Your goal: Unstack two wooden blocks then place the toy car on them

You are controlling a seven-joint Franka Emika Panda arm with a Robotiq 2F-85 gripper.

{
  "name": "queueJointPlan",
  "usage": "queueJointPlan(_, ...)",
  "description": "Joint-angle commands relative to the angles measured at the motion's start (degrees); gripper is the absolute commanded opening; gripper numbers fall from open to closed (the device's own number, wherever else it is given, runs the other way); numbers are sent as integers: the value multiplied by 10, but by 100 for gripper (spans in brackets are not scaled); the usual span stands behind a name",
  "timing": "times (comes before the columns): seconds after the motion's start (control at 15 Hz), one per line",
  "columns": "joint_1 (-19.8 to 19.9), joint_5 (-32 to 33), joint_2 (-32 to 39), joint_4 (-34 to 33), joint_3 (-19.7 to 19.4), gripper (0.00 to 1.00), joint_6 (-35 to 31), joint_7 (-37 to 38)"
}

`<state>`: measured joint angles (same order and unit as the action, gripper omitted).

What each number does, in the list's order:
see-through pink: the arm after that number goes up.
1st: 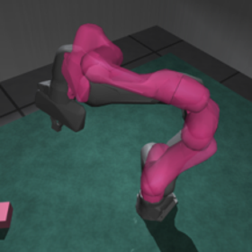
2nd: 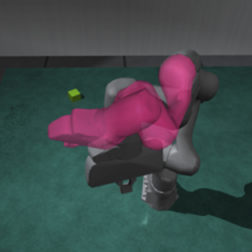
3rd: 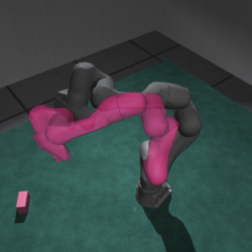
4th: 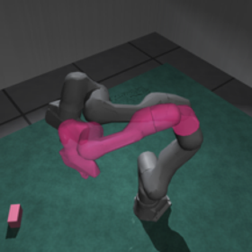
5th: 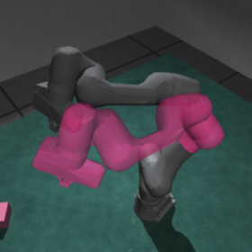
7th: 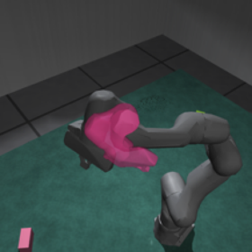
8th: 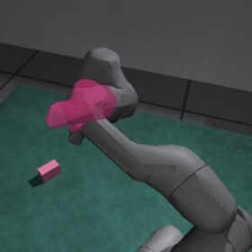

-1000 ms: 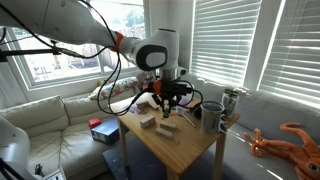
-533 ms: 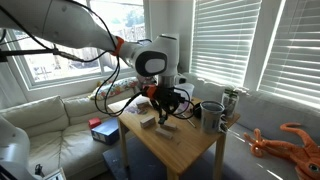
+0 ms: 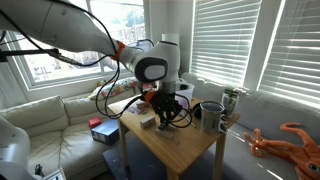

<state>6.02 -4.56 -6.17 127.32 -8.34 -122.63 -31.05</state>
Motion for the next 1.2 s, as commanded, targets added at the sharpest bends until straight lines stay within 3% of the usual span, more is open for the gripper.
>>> queueJointPlan(0.0,3,14,-23,26,-3,7,-26,23)
queueJointPlan(1.13,2,31,-48,52,-1,7,-43,43)
